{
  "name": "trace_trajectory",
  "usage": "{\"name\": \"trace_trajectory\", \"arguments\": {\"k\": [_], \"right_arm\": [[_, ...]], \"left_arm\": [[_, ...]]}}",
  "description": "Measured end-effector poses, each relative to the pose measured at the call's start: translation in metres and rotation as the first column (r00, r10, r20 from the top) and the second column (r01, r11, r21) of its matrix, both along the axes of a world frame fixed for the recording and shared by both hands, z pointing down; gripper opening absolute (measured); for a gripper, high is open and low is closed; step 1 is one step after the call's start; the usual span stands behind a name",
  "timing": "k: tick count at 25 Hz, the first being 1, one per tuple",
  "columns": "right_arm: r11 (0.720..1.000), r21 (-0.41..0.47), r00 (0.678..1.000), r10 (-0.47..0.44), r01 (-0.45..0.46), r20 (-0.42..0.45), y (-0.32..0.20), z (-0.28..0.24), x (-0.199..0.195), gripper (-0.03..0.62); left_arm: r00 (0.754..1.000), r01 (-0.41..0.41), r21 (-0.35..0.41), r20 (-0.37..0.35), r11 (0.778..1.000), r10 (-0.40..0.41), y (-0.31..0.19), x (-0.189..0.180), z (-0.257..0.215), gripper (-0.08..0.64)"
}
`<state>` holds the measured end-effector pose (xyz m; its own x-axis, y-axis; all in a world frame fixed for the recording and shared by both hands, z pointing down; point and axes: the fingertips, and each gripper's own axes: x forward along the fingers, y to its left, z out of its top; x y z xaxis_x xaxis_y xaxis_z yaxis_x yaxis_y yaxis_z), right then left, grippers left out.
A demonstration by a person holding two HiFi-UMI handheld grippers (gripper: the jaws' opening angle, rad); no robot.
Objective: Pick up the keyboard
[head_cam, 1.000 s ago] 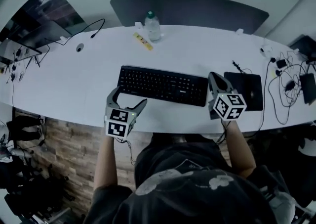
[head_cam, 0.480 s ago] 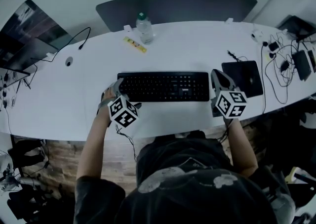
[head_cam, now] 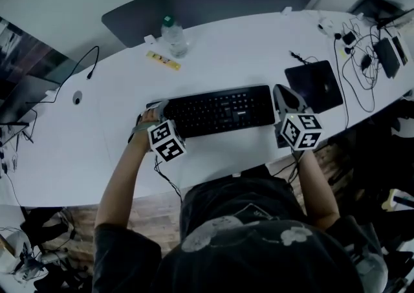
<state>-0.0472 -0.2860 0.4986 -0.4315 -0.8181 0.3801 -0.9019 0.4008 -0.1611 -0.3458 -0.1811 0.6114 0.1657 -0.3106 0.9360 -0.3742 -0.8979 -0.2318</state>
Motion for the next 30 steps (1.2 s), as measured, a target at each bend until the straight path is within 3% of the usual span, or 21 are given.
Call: {"name": "trace_trajectory", "arguments": {"k": [3, 9, 16, 24, 30], "right_arm": [[1.000, -0.003, 1.000, 0.014, -0.014, -0.009, 0.000, 0.001, 0.001, 0.000], [1.000, -0.012, 1.000, 0.023, -0.023, -0.016, -0.004, 0.004, -0.003, 0.002], [0.999, -0.025, 0.999, 0.027, -0.027, -0.025, -0.010, 0.010, -0.007, 0.002], [0.999, -0.034, 0.999, -0.008, 0.007, -0.032, -0.017, 0.019, -0.022, 0.002], [0.999, -0.025, 0.998, -0.046, 0.046, -0.038, -0.020, 0.017, -0.034, 0.000]], "left_arm": [[0.999, -0.031, -0.032, -0.014, 0.999, 0.030, -0.005, 0.001, 0.002, 0.581], [0.998, -0.063, -0.165, -0.012, 0.984, 0.062, -0.005, 0.003, 0.014, 0.584], [0.999, -0.046, -0.283, -0.018, 0.958, 0.043, -0.003, 0.001, 0.024, 0.586], [0.995, -0.071, -0.378, 0.036, 0.923, 0.091, -0.002, 0.005, 0.032, 0.592], [0.980, -0.015, -0.444, 0.170, 0.896, 0.101, 0.000, 0.002, 0.035, 0.591]]}}
